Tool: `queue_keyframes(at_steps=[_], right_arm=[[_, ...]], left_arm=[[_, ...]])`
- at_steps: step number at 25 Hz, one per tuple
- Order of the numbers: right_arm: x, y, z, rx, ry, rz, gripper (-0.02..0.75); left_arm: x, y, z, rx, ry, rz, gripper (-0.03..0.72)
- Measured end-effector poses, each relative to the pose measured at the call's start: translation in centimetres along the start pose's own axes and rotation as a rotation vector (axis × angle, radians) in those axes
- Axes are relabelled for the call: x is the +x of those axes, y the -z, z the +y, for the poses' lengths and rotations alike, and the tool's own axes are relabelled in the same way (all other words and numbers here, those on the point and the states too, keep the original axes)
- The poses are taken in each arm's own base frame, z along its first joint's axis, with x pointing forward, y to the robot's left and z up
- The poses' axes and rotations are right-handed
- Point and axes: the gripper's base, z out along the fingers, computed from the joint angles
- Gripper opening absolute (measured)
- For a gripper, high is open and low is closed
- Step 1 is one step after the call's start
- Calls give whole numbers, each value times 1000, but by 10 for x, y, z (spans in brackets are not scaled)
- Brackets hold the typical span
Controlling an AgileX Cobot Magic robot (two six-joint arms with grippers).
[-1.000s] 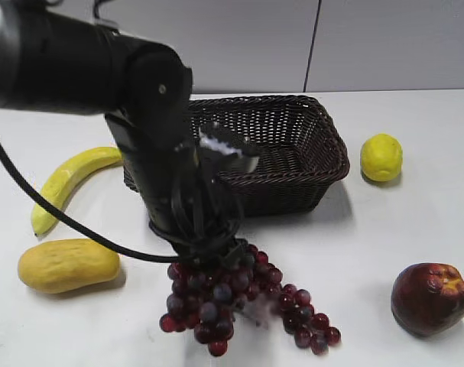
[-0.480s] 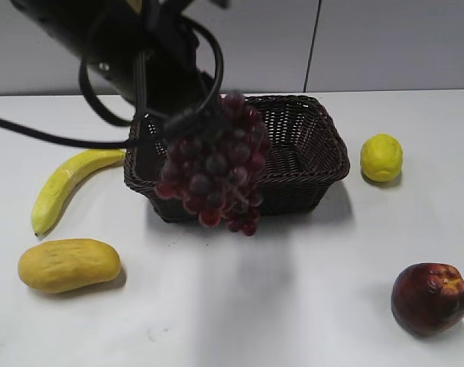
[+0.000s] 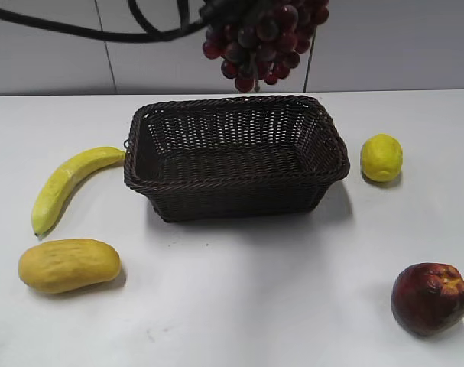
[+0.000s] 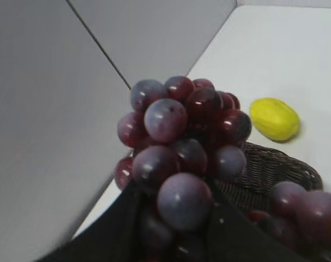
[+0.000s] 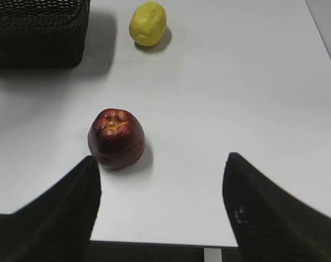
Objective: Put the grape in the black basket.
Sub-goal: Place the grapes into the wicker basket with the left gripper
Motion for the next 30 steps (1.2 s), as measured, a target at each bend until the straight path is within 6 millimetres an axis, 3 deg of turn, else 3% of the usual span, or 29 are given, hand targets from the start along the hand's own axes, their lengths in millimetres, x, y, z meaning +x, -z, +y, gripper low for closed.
queue_keyframes(at_steps=[7,11,14,20,21,25,30], right_arm=[[0,0,0,0,0,0,526],[0,0,0,0,0,0,526],[0,0,0,0,0,0,526],[0,0,0,0,0,0,526],[0,0,0,0,0,0,526],[0,0,0,0,0,0,526],[0,0,0,0,0,0,526]], left_arm=[[40,-74,-25,64,-78,164,204],[67,-107,-37,101,-112,255,204],[79,-118,-37,101,-128,288,204],[85,-119,-31,96,-104,302,207],[85,-119,-31,99,-97,303,243],[85,-119,-33,108,-50,305,571],[75,-111,-25,100,-8,319,621]])
